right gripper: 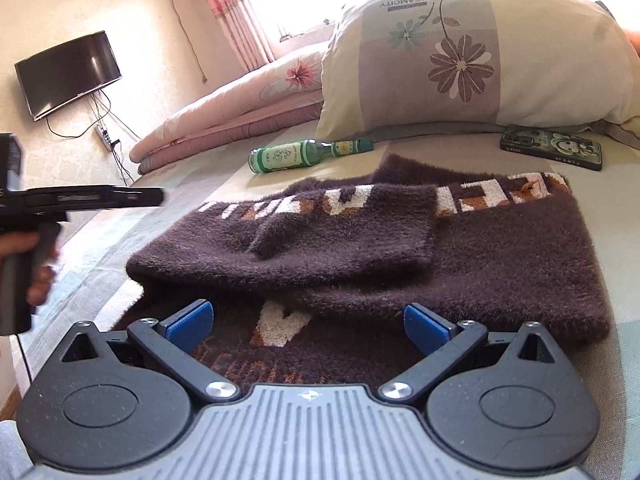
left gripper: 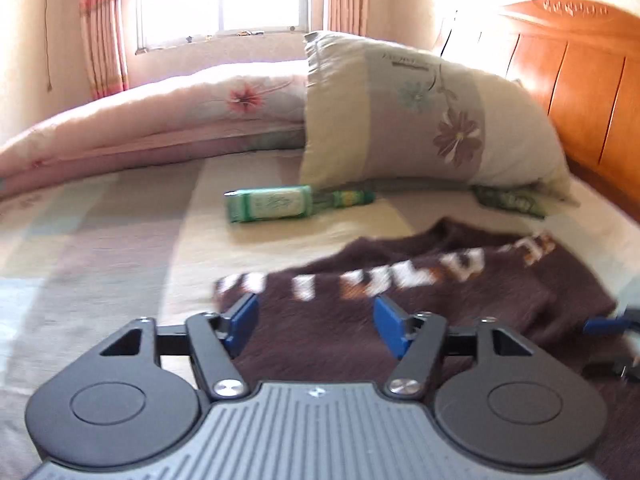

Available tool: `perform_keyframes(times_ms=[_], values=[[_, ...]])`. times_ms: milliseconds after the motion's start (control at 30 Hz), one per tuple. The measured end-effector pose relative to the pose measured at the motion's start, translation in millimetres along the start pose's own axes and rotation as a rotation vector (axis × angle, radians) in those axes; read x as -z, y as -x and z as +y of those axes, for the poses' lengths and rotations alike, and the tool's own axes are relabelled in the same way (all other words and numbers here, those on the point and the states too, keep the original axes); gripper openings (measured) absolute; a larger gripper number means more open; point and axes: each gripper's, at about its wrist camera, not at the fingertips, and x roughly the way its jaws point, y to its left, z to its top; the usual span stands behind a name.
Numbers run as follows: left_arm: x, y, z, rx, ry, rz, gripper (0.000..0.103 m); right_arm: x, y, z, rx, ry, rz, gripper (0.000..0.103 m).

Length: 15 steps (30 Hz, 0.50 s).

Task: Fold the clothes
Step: 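Withdraw the open left gripper from the folded sleeves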

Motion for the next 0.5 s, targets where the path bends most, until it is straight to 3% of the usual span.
perform_keyframes(times_ms=[200, 400, 500], values=[[53.9, -11.6, 3.2, 0.007, -0.053, 0.133, 0.068, 2.6, -4.6, 2.1, 0.001, 0.011, 0.016, 0.103], [55.1, -36.5, 22.3, -0.040, 0.105, 0.076, 0.067, 7.7, -13.8, 9.2, 0.005, 0.037, 0.049, 0.103], [62.0, -50.7, 37.6, -0.101, 0.117, 0.133, 0.071, 9.2, -14.5, 11.5, 0.005, 0.052, 0.056, 0.103]])
